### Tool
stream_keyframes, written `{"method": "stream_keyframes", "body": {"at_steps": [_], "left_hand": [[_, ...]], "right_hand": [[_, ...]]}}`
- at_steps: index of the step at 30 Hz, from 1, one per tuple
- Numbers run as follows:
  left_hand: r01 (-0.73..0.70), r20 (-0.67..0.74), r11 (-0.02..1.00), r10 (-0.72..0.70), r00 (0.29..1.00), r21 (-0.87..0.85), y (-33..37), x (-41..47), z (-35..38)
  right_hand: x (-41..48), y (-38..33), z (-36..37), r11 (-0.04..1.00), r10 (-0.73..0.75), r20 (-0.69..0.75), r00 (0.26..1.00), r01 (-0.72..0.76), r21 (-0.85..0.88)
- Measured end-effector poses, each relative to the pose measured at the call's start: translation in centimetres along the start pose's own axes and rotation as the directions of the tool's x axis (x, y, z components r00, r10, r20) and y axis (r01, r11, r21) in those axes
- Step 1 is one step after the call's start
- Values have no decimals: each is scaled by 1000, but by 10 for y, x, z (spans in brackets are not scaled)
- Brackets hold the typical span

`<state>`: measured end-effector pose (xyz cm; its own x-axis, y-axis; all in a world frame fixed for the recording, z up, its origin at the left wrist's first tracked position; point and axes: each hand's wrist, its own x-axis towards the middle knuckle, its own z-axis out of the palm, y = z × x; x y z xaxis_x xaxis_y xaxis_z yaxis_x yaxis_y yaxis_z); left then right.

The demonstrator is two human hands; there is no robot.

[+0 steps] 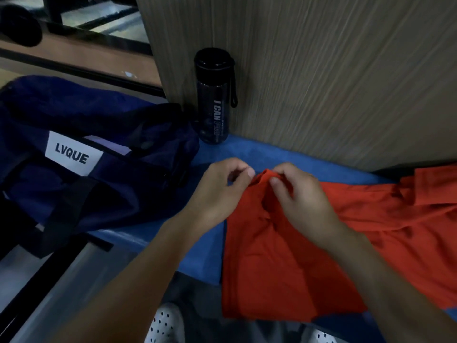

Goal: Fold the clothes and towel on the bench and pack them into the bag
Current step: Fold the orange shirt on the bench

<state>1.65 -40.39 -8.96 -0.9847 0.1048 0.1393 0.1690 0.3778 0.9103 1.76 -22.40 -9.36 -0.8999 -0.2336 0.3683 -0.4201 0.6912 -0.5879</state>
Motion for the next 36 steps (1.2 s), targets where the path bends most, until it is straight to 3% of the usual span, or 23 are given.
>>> {"method": "stream_keyframes", "body": {"at_steps": [5,9,14,23,26,31,36], "left_hand": [[84,143,964,-123,982,251,-18,-8,-6],[117,223,937,-197,955,329,-17,-15,-4],[59,355,918,-211,911,392,-11,-19,1],[-95,402,820,-172,900,564,-4,-27,8],[-115,374,847,-104,921,519,-5,-25,9],[-131,182,948,79,980,289,2,-20,6],[-200,38,959,196,980,203,11,-15,2]], "right_hand": [[-28,-1,-31,989,39,71,997,-49,141],[-55,0,-54,984,56,129,990,-77,162],[-78,-6,-77,970,85,114,990,-108,218],[-89,-9,-91,965,114,27,993,-117,233],[-86,-6,-91,970,106,18,994,-108,217],[-82,-5,-86,966,82,-22,996,-74,250],[-72,-7,-77,967,28,-82,996,-7,253]]}}
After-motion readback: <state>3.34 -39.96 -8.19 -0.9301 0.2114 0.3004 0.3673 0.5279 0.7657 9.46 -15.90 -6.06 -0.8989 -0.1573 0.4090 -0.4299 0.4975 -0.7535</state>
